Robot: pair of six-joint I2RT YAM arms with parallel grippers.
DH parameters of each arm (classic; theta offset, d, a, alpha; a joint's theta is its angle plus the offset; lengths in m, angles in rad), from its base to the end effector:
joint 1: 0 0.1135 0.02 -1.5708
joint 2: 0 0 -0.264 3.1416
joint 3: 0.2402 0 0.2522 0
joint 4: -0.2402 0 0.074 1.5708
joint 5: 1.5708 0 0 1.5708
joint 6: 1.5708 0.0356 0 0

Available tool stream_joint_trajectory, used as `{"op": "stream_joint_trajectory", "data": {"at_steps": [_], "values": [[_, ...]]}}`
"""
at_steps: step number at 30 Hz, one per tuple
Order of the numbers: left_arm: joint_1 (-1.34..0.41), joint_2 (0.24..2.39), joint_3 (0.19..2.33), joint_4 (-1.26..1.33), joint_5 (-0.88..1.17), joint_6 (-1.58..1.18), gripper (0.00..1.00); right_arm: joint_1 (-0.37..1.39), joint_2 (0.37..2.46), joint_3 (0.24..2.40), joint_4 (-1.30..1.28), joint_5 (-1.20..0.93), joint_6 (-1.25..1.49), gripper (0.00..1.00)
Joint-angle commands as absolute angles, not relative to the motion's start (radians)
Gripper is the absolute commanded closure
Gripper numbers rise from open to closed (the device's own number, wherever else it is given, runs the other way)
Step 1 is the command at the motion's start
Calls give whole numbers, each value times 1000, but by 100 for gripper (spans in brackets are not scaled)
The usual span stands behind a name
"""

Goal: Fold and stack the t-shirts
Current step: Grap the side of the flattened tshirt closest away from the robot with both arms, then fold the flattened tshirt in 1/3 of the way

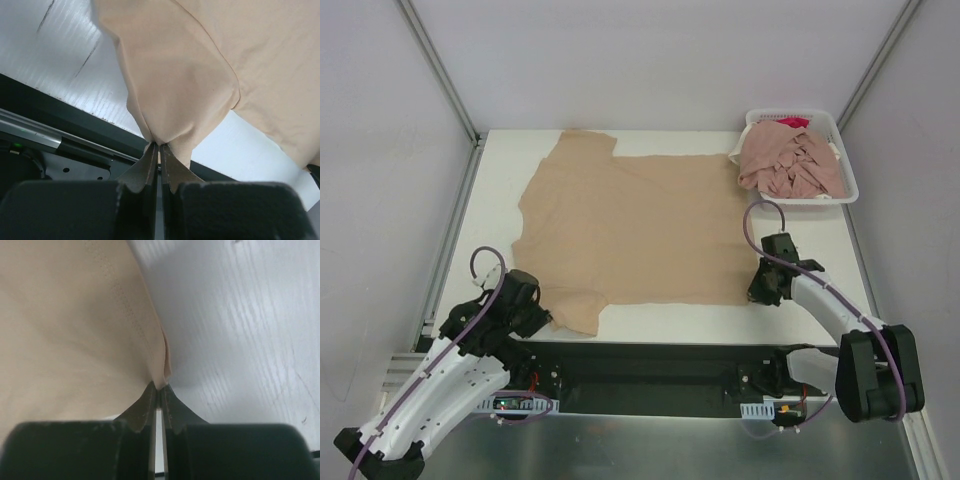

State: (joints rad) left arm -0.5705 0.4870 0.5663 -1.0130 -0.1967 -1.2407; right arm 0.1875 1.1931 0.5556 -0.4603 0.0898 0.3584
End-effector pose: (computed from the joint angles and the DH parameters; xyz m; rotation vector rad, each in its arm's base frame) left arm 0.0803 -0.0432 0.2287 -0.9178 2.3832 -0.5068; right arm 0.2021 0.0351 0.1639 0.2559 2.6497 0.0578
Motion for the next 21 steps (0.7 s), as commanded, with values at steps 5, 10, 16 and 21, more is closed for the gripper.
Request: {"op": "stream_joint_trajectory", "data": {"at_steps": [5, 10, 16, 21], "values": [[-575, 426, 580, -1037, -169, -1261, 100, 232, 1078, 573, -578, 51, 333, 98], [-575, 517, 604, -888, -166, -1203, 100, 232, 1109, 669, -580, 58, 308, 98], [-574, 691, 727, -762, -267, -1140, 100, 233, 1210, 820, -589, 64, 273, 99], [-506, 850, 874, -684, -260, -1040, 100, 232, 1299, 954, -629, 89, 239, 99]]}}
